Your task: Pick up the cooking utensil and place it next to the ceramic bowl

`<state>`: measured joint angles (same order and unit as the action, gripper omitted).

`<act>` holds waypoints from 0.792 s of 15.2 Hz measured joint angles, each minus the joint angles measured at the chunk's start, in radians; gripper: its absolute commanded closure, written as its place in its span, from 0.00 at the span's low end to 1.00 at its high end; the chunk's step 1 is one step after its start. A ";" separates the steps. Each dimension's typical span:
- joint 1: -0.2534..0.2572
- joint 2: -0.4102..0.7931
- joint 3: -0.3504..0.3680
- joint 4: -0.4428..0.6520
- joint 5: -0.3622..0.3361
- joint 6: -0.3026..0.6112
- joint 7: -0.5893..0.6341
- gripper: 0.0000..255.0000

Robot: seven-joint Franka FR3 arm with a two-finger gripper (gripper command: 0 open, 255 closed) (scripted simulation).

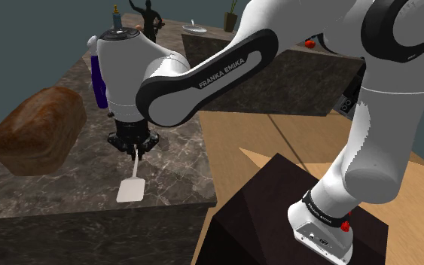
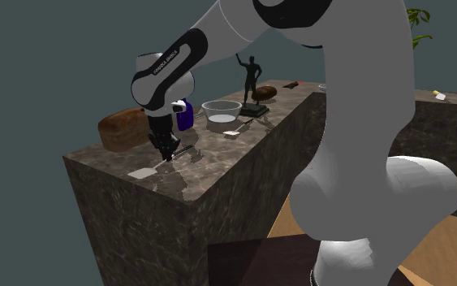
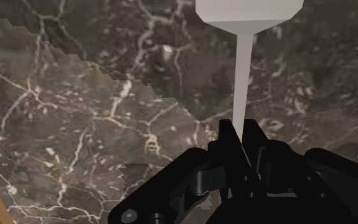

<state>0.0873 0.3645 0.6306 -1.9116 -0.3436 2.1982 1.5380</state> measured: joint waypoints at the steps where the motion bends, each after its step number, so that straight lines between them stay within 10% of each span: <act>1: 0.000 0.000 0.000 0.000 0.000 0.000 0.000 1.00; 12: -0.009 -0.034 0.015 0.027 0.031 -0.052 -0.021 1.00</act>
<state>0.0786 0.3307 0.6455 -1.8850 -0.3131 2.1458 1.5174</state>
